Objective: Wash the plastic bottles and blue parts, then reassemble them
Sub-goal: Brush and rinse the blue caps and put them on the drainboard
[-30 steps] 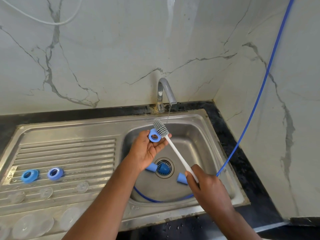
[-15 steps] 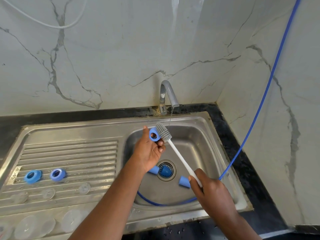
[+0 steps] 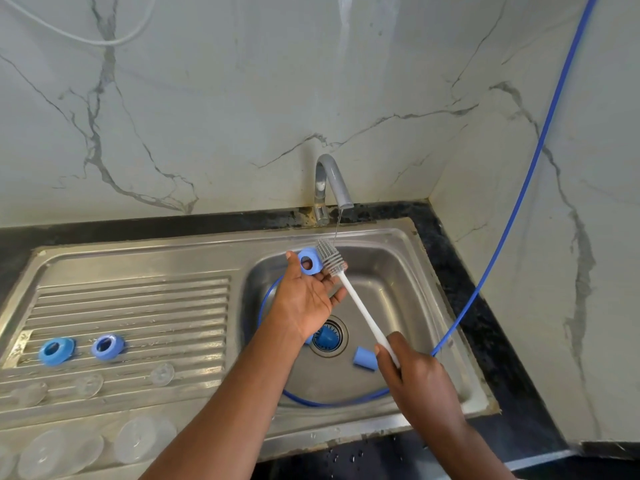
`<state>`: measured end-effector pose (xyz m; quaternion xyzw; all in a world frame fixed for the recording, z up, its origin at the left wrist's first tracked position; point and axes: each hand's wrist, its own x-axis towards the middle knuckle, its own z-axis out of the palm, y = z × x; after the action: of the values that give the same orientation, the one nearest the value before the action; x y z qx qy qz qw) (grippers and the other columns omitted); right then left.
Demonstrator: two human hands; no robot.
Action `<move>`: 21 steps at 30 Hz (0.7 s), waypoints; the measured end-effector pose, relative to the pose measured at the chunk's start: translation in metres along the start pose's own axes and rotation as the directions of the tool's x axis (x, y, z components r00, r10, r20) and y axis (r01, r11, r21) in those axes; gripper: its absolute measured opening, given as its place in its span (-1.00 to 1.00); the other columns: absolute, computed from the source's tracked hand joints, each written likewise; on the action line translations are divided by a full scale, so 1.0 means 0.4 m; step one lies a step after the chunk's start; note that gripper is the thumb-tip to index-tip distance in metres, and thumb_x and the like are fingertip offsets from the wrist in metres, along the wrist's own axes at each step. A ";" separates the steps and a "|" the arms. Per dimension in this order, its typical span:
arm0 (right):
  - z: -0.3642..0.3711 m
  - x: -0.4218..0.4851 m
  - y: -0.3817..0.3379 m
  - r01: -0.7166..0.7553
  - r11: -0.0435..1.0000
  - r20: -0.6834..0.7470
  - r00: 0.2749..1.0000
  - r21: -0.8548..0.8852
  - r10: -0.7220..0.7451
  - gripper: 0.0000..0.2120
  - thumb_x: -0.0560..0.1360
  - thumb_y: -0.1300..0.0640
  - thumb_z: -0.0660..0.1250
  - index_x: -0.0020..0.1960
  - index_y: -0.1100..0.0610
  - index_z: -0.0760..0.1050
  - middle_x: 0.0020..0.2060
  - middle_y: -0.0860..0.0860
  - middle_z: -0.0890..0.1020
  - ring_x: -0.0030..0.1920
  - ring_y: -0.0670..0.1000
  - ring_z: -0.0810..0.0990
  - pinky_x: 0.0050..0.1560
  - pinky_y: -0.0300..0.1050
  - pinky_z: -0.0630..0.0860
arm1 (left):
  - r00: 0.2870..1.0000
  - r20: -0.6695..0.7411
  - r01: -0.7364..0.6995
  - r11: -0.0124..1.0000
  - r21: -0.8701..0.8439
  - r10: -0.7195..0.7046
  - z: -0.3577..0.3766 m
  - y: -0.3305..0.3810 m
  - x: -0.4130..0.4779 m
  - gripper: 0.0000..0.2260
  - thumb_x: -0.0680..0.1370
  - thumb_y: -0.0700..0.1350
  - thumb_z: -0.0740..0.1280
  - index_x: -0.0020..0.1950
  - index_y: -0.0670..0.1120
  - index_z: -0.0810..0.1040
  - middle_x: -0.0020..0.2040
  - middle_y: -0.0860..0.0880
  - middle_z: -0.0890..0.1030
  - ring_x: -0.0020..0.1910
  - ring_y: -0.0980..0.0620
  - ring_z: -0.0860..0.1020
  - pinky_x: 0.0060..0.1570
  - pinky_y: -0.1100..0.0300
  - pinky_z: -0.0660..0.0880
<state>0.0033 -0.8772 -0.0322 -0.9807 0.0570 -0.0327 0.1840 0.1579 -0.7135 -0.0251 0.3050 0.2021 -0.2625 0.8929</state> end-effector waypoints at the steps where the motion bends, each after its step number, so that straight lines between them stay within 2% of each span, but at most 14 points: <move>1: 0.005 0.009 -0.001 0.004 1.000 -0.022 1.000 0.014 -0.004 -0.76 0.58 -0.24 0.06 -0.08 -0.09 0.27 -0.60 -0.12 0.15 -0.61 -0.06 0.19 -0.59 -0.19 0.12 | 1.000 0.002 0.002 1.000 -0.012 -0.002 0.007 -0.007 -0.001 -0.41 0.65 0.32 0.00 0.17 -0.08 0.62 0.01 -0.11 0.72 0.09 -0.06 0.64 0.28 -0.06 0.40; 3: 0.011 0.001 -0.006 -0.003 0.999 -0.022 1.000 0.035 0.004 -0.78 0.59 -0.21 0.10 -0.09 -0.08 0.27 -0.59 -0.11 0.16 -0.60 -0.05 0.16 -0.58 -0.18 0.15 | 1.000 -0.003 -0.003 0.999 -0.044 0.003 0.018 -0.006 -0.002 -0.44 0.66 0.30 0.03 0.13 -0.08 0.64 -0.07 -0.09 0.71 0.01 -0.03 0.63 0.31 -0.06 0.40; 6: 0.026 -0.030 -0.002 -0.025 0.998 0.026 0.999 0.057 0.024 -0.79 0.60 -0.17 0.18 -0.09 -0.10 0.23 -0.56 -0.08 0.22 -0.56 -0.02 0.24 -0.55 -0.13 0.23 | 1.000 -0.023 0.002 0.997 -0.083 -0.004 0.011 0.004 0.006 -0.48 0.67 0.27 0.07 0.15 -0.10 0.61 -0.12 -0.08 0.68 -0.11 0.00 0.60 0.06 0.07 0.49; 8: 0.031 -0.018 0.001 -0.014 0.997 0.013 1.000 0.075 0.013 -0.79 0.60 -0.18 0.16 -0.09 -0.10 0.23 -0.56 -0.08 0.24 -0.55 -0.02 0.27 -0.54 -0.15 0.24 | 0.999 -0.020 0.026 0.997 -0.071 -0.028 0.004 -0.003 0.009 -0.48 0.65 0.29 0.09 0.18 -0.10 0.60 -0.11 -0.08 0.64 -0.16 0.03 0.56 -0.01 0.09 0.48; 11: 0.022 0.004 -0.018 0.021 0.996 -0.025 0.999 0.089 -0.019 -0.77 0.60 -0.23 0.09 -0.11 -0.11 0.23 -0.57 -0.09 0.23 -0.58 -0.04 0.27 -0.57 -0.29 0.12 | 0.999 -0.018 0.042 0.996 -0.077 -0.044 -0.004 -0.014 0.012 -0.49 0.63 0.29 0.13 0.17 -0.10 0.59 -0.13 -0.06 0.61 -0.20 0.06 0.53 0.03 0.06 0.47; 13: 0.023 -0.016 -0.023 0.023 0.997 0.002 1.000 0.067 -0.024 -0.75 0.62 -0.26 0.04 -0.10 -0.12 0.21 -0.56 -0.09 0.22 -0.57 -0.01 0.28 -0.56 -0.21 0.17 | 0.999 -0.024 0.025 0.992 -0.122 -0.028 -0.007 0.001 0.012 -0.50 0.65 0.26 0.13 0.20 -0.12 0.59 -0.11 -0.09 0.67 -0.13 0.02 0.58 0.05 0.08 0.48; 15: 0.027 -0.048 -0.017 0.006 0.998 0.024 1.000 0.060 -0.008 -0.79 0.60 -0.24 0.09 -0.05 -0.13 0.26 -0.56 -0.10 0.22 -0.55 0.04 0.36 -0.54 -0.15 0.21 | 0.999 -0.029 0.007 0.987 -0.162 -0.012 -0.013 0.020 0.012 -0.50 0.66 0.24 0.13 0.22 -0.15 0.56 -0.12 -0.12 0.68 -0.12 -0.01 0.61 0.01 0.10 0.51; 17: 0.025 -0.062 -0.012 0.002 0.998 0.036 0.999 0.063 -0.004 -0.86 0.58 -0.20 0.17 0.02 -0.15 0.32 -0.55 -0.12 0.22 -0.53 0.05 0.43 -0.55 -0.23 0.14 | 1.000 -0.025 -0.010 0.981 -0.193 0.005 -0.021 0.027 0.010 -0.49 0.65 0.26 0.12 0.22 -0.15 0.55 -0.16 -0.12 0.65 -0.16 -0.01 0.60 -0.02 0.11 0.51; 19: 0.013 -0.064 -0.014 0.012 0.998 0.040 0.999 0.067 -0.015 -0.87 0.55 -0.20 0.16 0.04 -0.19 0.33 -0.57 -0.11 0.21 -0.51 0.04 0.44 -0.59 -0.32 0.06 | 0.999 -0.015 -0.036 0.978 -0.206 0.034 -0.024 0.028 0.006 -0.47 0.63 0.30 0.13 0.19 -0.13 0.57 -0.19 -0.11 0.62 -0.19 0.00 0.57 0.06 0.10 0.47; 21: 0.003 -0.063 -0.017 -0.017 0.993 0.055 0.998 0.115 0.011 -0.91 0.54 -0.28 0.09 -0.03 -0.32 0.30 -0.56 -0.07 0.29 -0.50 0.02 0.38 -0.55 -0.30 0.18 | 0.999 0.003 -0.051 0.986 -0.160 0.052 -0.025 0.035 0.001 -0.47 0.59 0.31 0.18 0.15 -0.14 0.59 -0.16 -0.11 0.62 -0.16 -0.01 0.58 0.10 0.07 0.46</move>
<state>-0.0207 -0.8676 -0.0318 -0.9685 0.0569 -0.0082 0.2423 0.1646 -0.6976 -0.0266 0.2366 0.2114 -0.2231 0.9217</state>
